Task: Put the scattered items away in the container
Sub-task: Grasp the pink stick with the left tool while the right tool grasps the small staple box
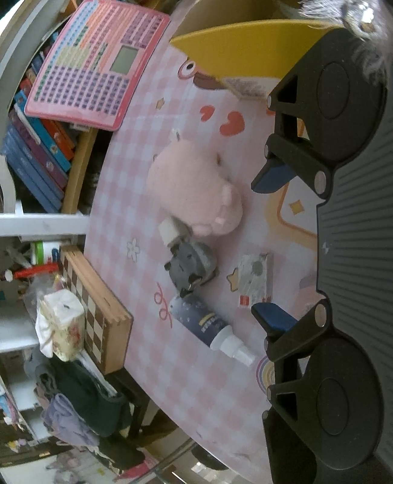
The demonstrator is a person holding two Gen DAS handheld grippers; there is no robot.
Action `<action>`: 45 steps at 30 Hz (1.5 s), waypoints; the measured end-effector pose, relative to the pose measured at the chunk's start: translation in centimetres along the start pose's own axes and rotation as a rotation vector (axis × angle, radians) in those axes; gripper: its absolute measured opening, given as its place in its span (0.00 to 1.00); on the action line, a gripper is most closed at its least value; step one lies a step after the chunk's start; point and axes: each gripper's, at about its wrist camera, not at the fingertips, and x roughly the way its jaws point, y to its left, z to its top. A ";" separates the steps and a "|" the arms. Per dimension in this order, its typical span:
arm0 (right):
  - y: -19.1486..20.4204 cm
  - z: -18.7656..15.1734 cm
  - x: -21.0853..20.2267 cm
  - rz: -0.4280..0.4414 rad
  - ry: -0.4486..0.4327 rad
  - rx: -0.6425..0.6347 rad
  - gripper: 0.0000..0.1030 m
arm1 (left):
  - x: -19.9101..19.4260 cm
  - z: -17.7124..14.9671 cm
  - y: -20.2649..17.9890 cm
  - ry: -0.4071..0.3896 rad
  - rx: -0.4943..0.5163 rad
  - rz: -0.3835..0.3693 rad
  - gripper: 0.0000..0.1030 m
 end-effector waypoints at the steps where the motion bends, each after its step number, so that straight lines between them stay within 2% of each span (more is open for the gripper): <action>1: 0.2 0.1 0.3 0.004 0.005 -0.002 0.77 | 0.0 0.0 0.0 0.000 -0.001 -0.003 0.47; 3: 0.6 0.3 0.9 0.007 0.014 -0.008 0.77 | 0.4 0.1 0.0 0.014 0.004 -0.013 0.34; 8: 1.5 0.8 2.5 0.013 0.038 -0.031 0.77 | 0.2 -0.4 0.2 0.019 0.023 -0.012 0.22; 20: 2.6 0.7 5.7 -0.008 0.112 -0.093 0.76 | -1.5 -1.2 3.0 0.051 -0.112 0.001 0.22; 24: 2.8 0.4 6.1 0.002 0.122 -0.106 0.65 | -2.0 -1.3 3.1 0.043 -0.116 0.011 0.22; 26: 2.9 0.4 5.9 0.020 0.116 -0.113 0.51 | -2.1 -1.2 3.2 0.038 -0.119 0.010 0.22; 34: 2.5 0.3 4.3 0.029 0.095 -0.106 0.50 | -3.2 -1.1 3.1 0.007 -0.120 0.009 0.22; 45: 1.6 -0.4 -1.3 0.046 0.020 -0.073 0.50 | -6.9 -1.5 3.2 -0.079 -0.166 -0.002 0.22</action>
